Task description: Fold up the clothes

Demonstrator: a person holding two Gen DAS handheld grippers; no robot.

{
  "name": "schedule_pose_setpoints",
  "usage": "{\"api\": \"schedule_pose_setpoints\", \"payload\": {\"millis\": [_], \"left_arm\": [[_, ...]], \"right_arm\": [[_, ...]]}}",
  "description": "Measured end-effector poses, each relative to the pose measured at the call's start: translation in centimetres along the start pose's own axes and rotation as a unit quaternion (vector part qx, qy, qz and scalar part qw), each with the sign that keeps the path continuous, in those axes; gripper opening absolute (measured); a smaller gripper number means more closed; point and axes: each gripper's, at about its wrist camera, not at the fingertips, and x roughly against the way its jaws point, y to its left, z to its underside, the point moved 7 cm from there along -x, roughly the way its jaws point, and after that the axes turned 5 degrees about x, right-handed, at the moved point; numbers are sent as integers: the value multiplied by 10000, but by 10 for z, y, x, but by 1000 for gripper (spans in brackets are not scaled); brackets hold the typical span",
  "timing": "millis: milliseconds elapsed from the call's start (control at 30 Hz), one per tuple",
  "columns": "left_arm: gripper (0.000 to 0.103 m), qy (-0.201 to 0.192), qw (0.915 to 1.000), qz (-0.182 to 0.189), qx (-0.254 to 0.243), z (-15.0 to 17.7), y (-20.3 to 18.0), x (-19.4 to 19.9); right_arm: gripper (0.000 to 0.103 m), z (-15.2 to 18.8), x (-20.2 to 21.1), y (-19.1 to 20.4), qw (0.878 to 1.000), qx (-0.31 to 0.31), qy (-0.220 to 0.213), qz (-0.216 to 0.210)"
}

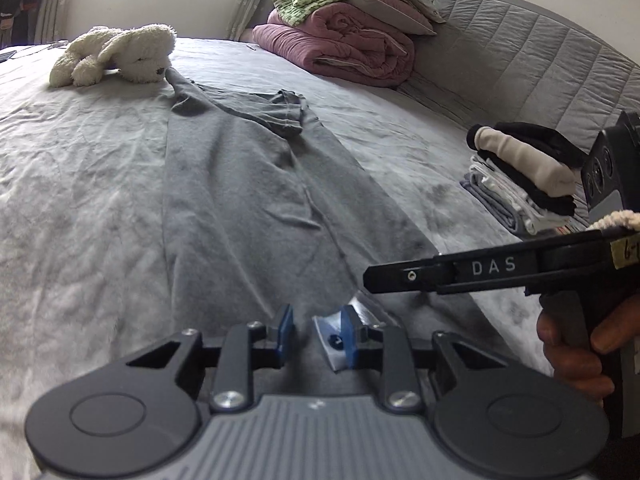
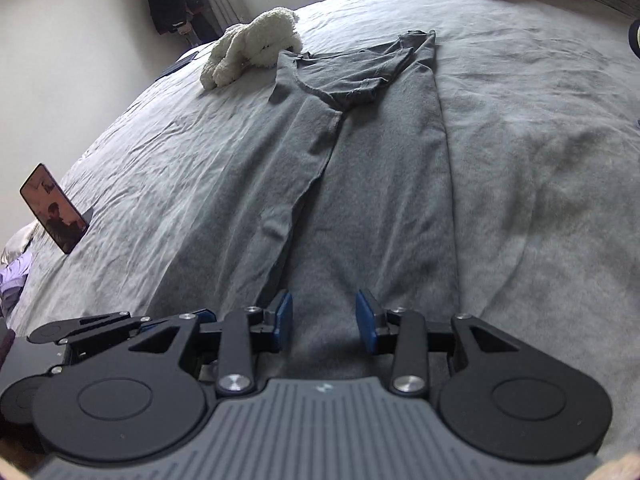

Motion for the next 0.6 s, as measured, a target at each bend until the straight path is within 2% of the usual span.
{"api": "schedule_pose_setpoints", "payload": {"millis": [100,200,300,400,500,600], "left_arm": [[26,54,9996,102,-258,22,-14,17],[27,154,9981,399,-433,41,-21,36],[30,184,9962,618,-579,51,-24,53],[31,47,9949,815,-587,48,-23,66],[31,-207,9939,967,-480,39,-18,75],[28,-399,9951,862,-266,29,-6,70]], "right_arm": [[40,23,16,8,9996,282,-21,-30],[40,43,30,11,9984,540,-17,-192],[40,51,42,10,9979,487,-14,-436],[40,52,50,7,9969,268,40,-744],[40,45,62,4,9950,117,-168,-981],[40,35,64,1,9929,-74,-360,-1130]]}}
